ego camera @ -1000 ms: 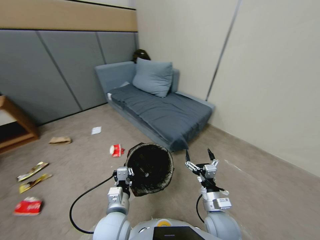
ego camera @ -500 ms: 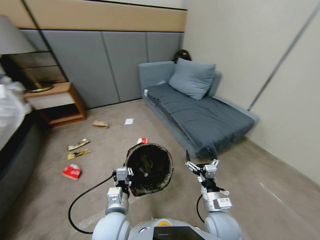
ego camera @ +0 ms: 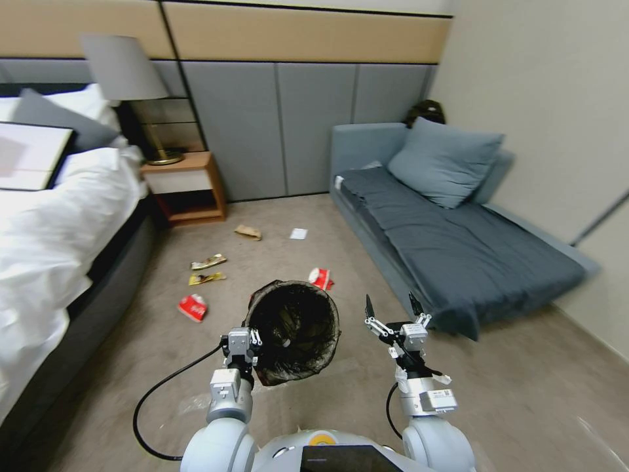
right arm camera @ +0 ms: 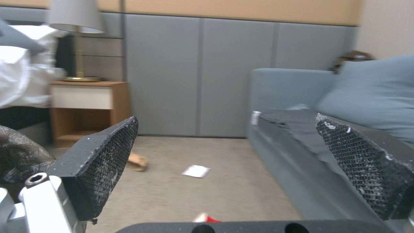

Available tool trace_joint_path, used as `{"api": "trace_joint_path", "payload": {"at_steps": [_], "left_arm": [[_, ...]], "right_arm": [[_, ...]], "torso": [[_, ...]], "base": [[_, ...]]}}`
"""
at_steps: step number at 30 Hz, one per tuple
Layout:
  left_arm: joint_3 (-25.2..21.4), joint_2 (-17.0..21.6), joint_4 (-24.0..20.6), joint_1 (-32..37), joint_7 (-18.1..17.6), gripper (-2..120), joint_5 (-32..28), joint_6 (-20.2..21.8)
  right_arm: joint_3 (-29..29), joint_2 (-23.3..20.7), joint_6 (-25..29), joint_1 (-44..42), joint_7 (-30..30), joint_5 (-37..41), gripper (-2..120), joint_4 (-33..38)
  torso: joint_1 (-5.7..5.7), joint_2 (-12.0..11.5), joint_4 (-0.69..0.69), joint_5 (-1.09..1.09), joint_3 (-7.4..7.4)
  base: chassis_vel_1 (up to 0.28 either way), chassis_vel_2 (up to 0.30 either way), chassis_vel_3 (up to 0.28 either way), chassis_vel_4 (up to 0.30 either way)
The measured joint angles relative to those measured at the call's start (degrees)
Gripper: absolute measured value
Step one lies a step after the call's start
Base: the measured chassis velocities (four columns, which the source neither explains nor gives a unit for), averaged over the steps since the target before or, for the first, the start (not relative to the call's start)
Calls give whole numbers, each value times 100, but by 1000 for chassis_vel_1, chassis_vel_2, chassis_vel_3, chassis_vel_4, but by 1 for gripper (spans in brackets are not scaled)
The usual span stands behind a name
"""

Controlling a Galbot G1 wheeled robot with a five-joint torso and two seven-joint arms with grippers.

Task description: Pick up the trash bin, then pick up the garbage from the floor and place it into the trash bin.

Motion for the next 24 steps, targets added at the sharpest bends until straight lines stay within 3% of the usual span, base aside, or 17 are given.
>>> {"api": "trace_joint_path", "payload": {"at_steps": [11,24], "left_arm": [[43,-24,99,-22,-21,2,15,-226],[48,-35,97,-27,-18,2,36,-229]], "right_arm": [[-4,0,3,11,-13,-10,100,-21],[22,0,103,24,-71,60,100,-32]], "torso": [[0,0,2,0,0],[0,0,0,0,0]], "base": [[114,103,117,118],[7,7,8,8]]}}
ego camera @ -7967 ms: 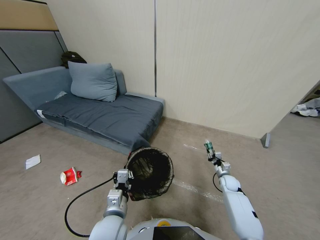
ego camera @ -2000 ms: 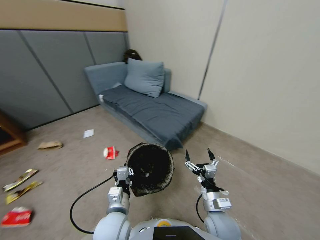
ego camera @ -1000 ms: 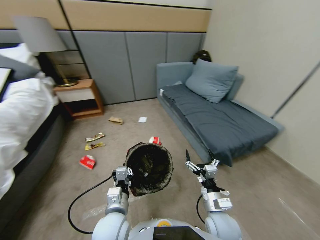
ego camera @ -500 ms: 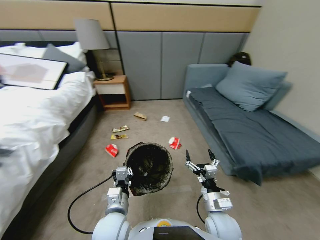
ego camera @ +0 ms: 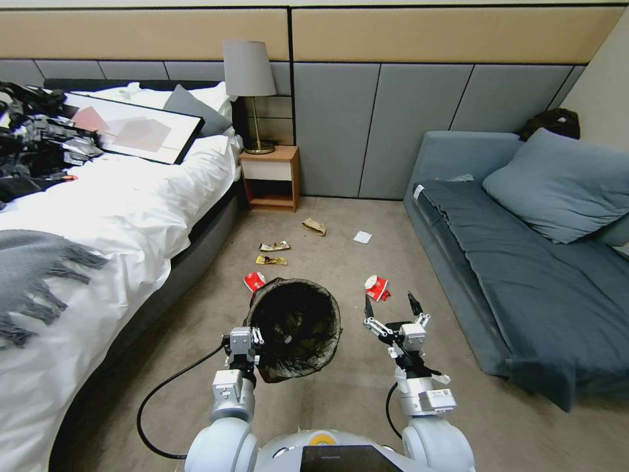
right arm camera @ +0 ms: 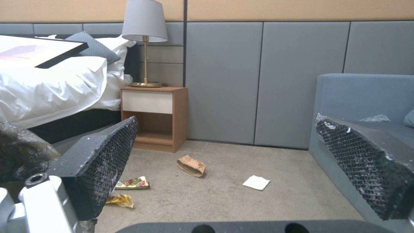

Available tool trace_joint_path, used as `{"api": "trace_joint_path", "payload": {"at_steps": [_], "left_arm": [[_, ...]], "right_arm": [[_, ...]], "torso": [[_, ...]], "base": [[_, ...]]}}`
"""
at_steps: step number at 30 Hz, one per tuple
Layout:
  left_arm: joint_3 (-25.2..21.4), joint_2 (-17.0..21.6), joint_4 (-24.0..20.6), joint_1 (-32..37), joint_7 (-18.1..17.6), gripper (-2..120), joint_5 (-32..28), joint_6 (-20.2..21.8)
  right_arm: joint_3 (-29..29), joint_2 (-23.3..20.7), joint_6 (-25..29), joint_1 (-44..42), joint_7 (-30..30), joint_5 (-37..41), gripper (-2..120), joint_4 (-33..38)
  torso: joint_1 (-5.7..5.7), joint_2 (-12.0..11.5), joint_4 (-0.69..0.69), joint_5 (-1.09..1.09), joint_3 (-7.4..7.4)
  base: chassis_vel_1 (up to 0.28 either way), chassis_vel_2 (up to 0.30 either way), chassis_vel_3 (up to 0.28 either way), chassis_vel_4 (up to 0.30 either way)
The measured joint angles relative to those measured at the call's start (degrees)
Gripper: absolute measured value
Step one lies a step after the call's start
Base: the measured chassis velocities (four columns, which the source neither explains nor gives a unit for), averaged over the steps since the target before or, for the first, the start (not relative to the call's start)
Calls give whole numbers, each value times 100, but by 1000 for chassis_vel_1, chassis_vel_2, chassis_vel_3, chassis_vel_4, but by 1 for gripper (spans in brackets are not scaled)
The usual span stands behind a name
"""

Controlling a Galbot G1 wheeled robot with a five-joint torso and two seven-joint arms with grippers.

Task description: Pick up the trash bin, then pick up the garbage from the floor and place it into the trash bin.

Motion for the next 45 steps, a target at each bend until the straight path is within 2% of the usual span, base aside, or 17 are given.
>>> {"api": "trace_joint_path", "payload": {"at_steps": [35,45], "left_arm": [[-8,36,-14,-5,0,2,17,-8],[-7,39,-20,-5,-1,2,18,-8]], "right_arm": [[59,0,-19,-12,101,127,100,27],[54,0,-21,-18,93,138,100,40]], "torso": [[0,0,0,0,0],[2,0,1,0,0]], "base": [[0,0,0,0],[-76,72,77,-81]]}}
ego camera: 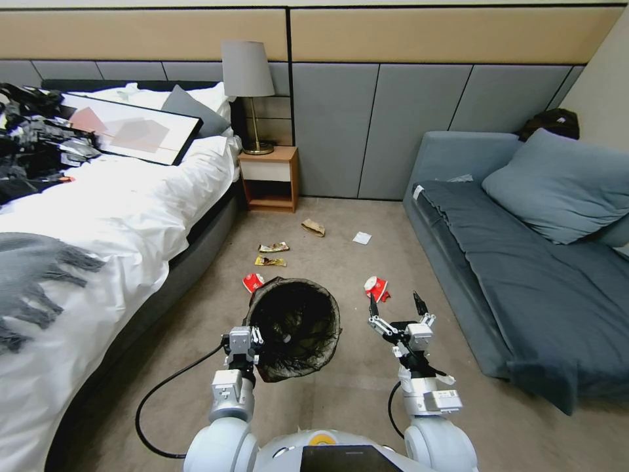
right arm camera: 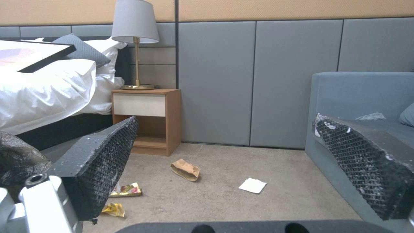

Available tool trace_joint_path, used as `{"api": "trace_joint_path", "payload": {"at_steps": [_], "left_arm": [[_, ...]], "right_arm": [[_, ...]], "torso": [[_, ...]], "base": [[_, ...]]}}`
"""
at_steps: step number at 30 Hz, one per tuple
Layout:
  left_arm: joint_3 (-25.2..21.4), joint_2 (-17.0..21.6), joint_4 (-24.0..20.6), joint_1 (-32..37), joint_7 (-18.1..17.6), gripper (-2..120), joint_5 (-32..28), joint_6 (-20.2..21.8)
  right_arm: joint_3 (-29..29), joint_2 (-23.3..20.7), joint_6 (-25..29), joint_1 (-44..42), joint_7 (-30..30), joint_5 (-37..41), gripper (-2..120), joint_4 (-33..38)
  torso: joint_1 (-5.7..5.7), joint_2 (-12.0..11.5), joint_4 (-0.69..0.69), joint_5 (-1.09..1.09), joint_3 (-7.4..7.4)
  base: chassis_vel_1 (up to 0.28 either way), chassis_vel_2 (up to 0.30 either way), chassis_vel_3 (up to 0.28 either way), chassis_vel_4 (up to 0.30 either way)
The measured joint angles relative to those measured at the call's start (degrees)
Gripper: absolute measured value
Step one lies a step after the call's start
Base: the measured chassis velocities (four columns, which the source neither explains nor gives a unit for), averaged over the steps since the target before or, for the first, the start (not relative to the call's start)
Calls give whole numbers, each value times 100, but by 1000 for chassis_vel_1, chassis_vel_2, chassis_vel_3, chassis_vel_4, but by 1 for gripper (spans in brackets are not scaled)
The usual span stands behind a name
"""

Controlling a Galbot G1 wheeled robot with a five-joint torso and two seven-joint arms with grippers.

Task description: Pick up the trash bin, then pick up the garbage from the floor and place it into the trash bin.

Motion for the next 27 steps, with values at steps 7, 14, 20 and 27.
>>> {"api": "trace_joint_path", "payload": {"at_steps": [7,14,20,27], "left_arm": [[-1,-7,0,-4,-1,2,9,0],[3,-17,8,-5,1,2,17,0],[1,-19,10,-12,1,2,19,0],[7,-27,18,-15,4,2,31,0]], "right_arm": [[-7,0,-1,6,0,1,100,-1],[-9,0,-1,9,-6,1,100,-19],[-12,0,-1,15,-13,-3,100,-27],[-11,0,-1,16,-17,-7,100,-40]], "torso": [[-1,0,0,-1,0],[-1,0,-1,0,0],[-1,0,1,0,0],[-1,0,0,0,0]], "base": [[-59,57,55,-55],[-48,46,53,-52],[-60,69,78,-74],[-63,63,62,-64]]}}
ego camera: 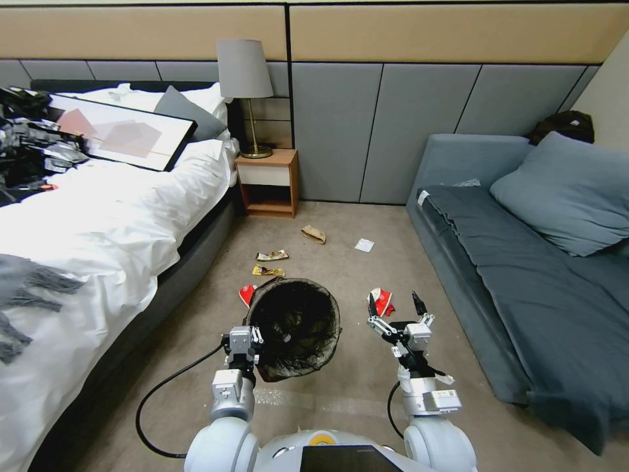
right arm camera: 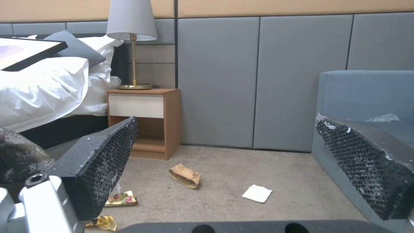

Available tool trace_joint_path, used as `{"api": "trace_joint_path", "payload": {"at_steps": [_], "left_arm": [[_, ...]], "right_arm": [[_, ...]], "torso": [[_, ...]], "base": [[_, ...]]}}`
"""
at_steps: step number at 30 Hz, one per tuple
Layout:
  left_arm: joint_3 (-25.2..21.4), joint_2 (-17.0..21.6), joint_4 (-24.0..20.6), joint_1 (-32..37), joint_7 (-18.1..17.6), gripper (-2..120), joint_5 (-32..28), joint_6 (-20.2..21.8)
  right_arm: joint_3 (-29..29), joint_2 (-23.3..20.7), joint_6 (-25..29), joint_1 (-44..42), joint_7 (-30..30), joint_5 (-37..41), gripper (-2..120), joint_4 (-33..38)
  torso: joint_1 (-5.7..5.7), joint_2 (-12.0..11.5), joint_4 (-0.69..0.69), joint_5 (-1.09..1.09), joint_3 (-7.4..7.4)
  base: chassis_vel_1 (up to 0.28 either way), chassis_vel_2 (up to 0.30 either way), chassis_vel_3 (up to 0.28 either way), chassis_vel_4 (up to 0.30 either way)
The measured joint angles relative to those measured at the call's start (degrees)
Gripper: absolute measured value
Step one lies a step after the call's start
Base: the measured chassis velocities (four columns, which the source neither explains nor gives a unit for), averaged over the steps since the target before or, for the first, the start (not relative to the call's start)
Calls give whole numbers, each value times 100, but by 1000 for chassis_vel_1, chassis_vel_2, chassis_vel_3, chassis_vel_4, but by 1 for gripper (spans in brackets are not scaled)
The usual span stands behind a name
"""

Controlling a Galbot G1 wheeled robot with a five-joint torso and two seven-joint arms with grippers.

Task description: Pick up the trash bin, then pick up the garbage from the floor and place it into the trash bin.

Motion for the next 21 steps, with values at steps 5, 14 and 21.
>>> {"api": "trace_joint_path", "payload": {"at_steps": [5,14,21], "left_arm": [[0,-2,0,0,6,2,11,-3],[0,-5,0,-1,10,2,16,-12],[1,-4,1,-5,12,2,22,-21]], "right_arm": [[-3,0,0,2,0,-3,100,-2],[-2,0,0,5,-4,-3,100,-4],[0,0,1,9,-9,-7,100,-20]], "torso": [[0,0,1,0,0],[0,0,1,0,0],[0,0,0,0,0]], "base": [[-62,59,54,-54],[-62,71,68,-72],[-90,89,95,-87]]}}
